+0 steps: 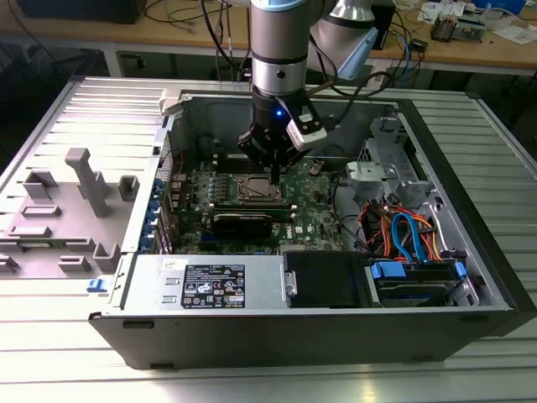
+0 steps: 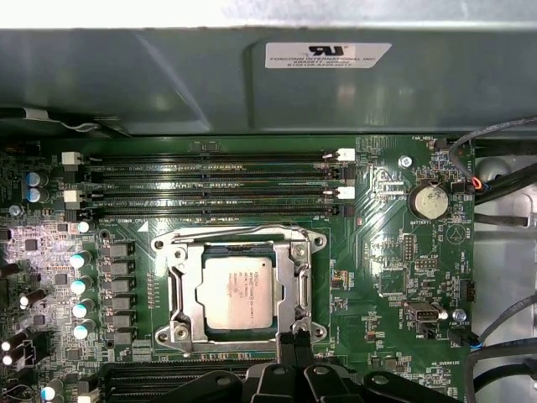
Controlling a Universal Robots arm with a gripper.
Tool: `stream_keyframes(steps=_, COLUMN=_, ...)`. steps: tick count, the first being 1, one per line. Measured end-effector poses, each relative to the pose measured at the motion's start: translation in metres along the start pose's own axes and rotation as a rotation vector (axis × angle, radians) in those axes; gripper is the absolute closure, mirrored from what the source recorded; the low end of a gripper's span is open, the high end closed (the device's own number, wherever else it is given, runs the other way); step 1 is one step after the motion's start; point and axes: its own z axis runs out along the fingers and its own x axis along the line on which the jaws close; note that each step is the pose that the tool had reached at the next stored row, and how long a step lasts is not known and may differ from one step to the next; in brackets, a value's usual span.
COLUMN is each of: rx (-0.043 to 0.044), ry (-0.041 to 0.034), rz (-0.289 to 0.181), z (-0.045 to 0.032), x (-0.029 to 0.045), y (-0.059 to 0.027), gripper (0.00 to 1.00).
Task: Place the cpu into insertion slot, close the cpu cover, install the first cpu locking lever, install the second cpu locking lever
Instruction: 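Install the second cpu locking lever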
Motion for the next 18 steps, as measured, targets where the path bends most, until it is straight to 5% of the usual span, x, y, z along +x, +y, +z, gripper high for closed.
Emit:
stream_keyframes(steps=10, rx=0.0005, ry=-0.0032, rz=0.0, z=0.0003, x=0.0001, y=-0.0035, gripper=0.89)
stream_keyframes(steps=12, rx=0.001, ry=-0.0158, rz=0.001, z=0.0003, x=0.0, y=-0.0037, gripper=0.89)
stream_keyframes(steps=18, rx=0.001, ry=-0.017, rz=0.002, z=-0.0011, x=0.0002, y=-0.0039, gripper=0.89)
